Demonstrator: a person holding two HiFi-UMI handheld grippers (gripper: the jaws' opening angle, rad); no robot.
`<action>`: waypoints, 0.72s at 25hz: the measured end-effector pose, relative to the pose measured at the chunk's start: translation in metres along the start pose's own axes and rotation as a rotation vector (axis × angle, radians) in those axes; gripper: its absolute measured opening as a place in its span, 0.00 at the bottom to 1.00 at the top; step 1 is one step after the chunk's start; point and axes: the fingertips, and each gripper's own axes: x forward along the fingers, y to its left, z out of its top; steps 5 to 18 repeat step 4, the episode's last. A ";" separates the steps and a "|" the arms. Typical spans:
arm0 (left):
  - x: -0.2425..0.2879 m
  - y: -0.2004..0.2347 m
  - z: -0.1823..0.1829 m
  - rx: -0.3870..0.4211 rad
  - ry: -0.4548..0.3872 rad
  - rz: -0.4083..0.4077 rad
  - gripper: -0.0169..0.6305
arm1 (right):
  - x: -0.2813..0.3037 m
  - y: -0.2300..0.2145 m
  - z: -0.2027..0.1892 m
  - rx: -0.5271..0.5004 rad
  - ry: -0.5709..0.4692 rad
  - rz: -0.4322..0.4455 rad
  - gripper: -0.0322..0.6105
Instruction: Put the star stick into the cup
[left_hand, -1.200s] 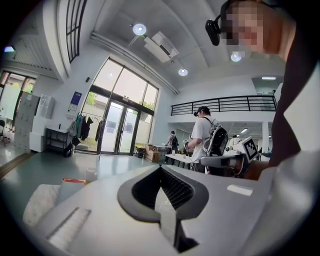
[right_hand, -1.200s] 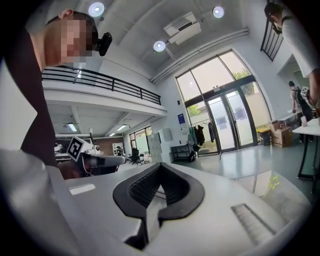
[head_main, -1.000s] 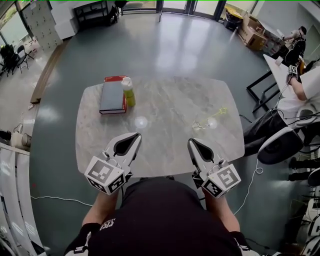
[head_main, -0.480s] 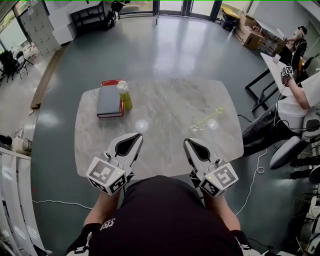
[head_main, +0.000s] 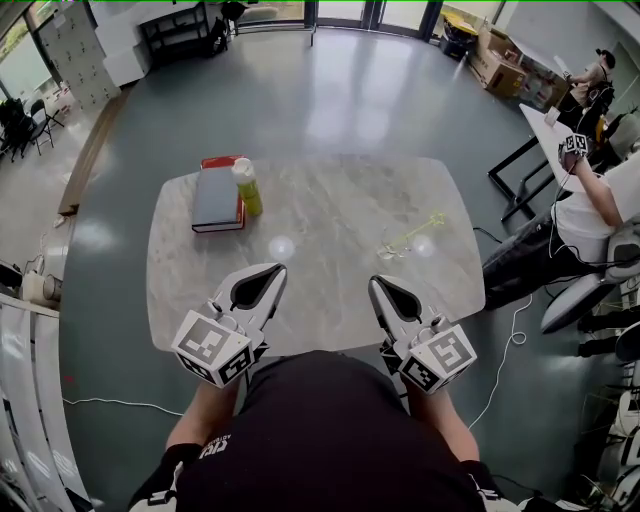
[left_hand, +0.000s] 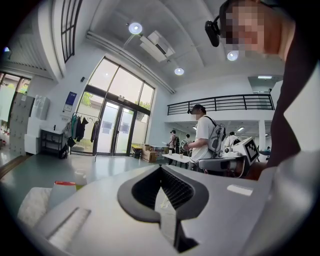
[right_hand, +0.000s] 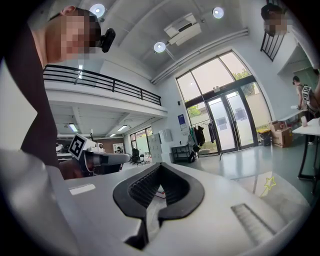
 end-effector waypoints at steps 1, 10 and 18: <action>0.000 0.000 0.000 0.000 0.001 -0.002 0.03 | 0.000 0.000 0.000 0.001 0.001 -0.001 0.07; -0.001 0.000 -0.001 0.000 0.005 -0.006 0.03 | -0.001 0.002 -0.001 0.003 0.003 -0.004 0.07; -0.001 0.000 -0.001 0.000 0.005 -0.006 0.03 | -0.001 0.002 -0.001 0.003 0.003 -0.004 0.07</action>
